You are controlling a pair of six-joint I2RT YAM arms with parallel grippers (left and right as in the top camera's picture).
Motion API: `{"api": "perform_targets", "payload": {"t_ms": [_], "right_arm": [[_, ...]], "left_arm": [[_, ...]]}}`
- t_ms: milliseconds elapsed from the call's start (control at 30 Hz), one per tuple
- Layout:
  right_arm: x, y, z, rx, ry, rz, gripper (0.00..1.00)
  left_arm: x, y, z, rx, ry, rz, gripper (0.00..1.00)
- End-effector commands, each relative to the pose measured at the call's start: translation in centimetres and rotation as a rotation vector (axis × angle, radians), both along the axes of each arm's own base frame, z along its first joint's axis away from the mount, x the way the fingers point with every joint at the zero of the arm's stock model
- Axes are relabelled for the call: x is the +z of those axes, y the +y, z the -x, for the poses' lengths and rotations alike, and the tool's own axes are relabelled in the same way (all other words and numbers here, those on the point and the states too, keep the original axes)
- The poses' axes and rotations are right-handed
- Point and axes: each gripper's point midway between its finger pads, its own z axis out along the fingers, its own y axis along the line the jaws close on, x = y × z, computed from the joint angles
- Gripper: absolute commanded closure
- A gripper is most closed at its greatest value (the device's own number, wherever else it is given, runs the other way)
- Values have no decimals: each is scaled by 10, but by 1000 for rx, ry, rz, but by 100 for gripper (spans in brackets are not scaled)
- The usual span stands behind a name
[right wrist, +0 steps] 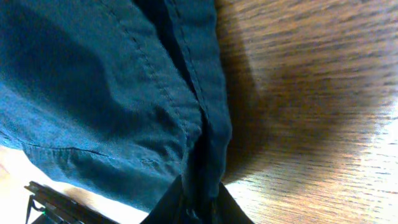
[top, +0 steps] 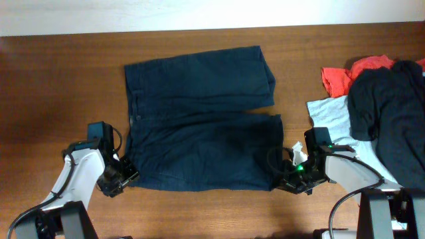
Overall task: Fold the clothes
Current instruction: 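Grasp the left and right leg hem corners with both grippers, then lift the hems and fold them upward toward the waistband with both grippers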
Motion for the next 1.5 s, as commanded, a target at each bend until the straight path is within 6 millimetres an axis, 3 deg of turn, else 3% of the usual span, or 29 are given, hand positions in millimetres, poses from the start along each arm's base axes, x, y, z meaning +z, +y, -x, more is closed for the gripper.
{"api": "perform_targets", "payload": {"t_ms": [0, 167, 300, 367, 633, 1000, 1467], "right_arm": [[-11, -8, 8, 14, 25, 51, 84], [-11, -8, 8, 17, 23, 50, 84], [-11, -8, 8, 16, 24, 50, 84], [-11, -8, 8, 16, 24, 50, 96], [0, -8, -4, 37, -3, 50, 96], [62, -29, -38, 54, -77, 181, 96], [134, -38, -35, 42, -217, 247, 96]], "left_arm": [[1, 3, -9, 57, -40, -17, 49], [1, 5, -19, 56, -81, -24, 78], [0, 8, -19, 55, -82, -40, 91], [0, 11, -18, 53, -77, -60, 99], [3, 10, -15, 43, -63, -54, 99], [44, 10, -18, -13, -174, -72, 99], [84, 7, 10, -67, -247, -99, 99]]}}
